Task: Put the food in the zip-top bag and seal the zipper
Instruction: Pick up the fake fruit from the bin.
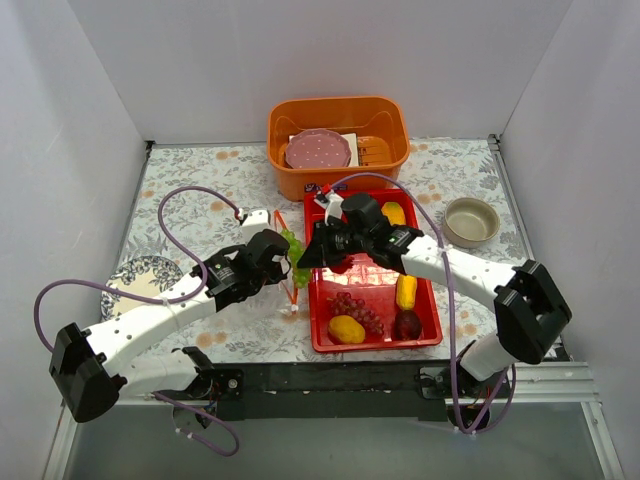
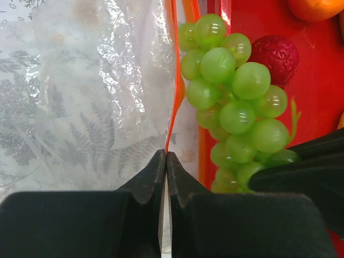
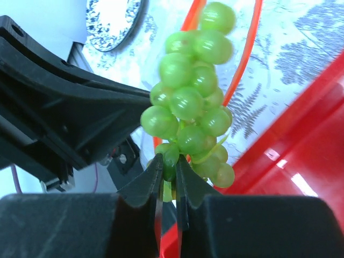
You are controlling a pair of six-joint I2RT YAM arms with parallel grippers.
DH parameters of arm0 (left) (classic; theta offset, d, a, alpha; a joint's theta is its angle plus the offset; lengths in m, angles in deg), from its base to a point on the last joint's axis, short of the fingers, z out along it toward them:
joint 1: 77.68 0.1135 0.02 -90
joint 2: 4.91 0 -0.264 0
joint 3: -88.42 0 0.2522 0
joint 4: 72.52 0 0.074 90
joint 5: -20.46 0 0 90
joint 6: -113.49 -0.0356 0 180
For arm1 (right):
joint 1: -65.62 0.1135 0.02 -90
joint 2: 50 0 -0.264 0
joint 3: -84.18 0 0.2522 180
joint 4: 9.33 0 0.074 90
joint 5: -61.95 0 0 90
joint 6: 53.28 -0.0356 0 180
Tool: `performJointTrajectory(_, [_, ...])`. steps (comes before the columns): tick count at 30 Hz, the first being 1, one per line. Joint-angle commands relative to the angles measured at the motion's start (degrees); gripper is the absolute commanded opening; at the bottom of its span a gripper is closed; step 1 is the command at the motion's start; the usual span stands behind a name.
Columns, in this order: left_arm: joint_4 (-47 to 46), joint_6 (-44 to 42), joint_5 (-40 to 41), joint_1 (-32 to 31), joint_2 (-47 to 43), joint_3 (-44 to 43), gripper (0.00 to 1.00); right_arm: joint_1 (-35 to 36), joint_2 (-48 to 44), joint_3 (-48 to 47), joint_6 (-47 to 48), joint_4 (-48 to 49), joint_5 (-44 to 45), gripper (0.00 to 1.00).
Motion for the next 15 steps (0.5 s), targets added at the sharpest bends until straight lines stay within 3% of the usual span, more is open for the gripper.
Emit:
performJointTrajectory(1, [-0.91,-0.15,1.78,-0.16,-0.99,-0.52,0.00,1.64,0.99,-2.75,-5.23,8.51,-2.54,0.15])
performJointTrajectory(15, [-1.61,-1.03,0.99,-0.16,-5.38,-1.40,0.00,2.44,8.20,-6.88,-6.39,2.64,-0.09,0.15])
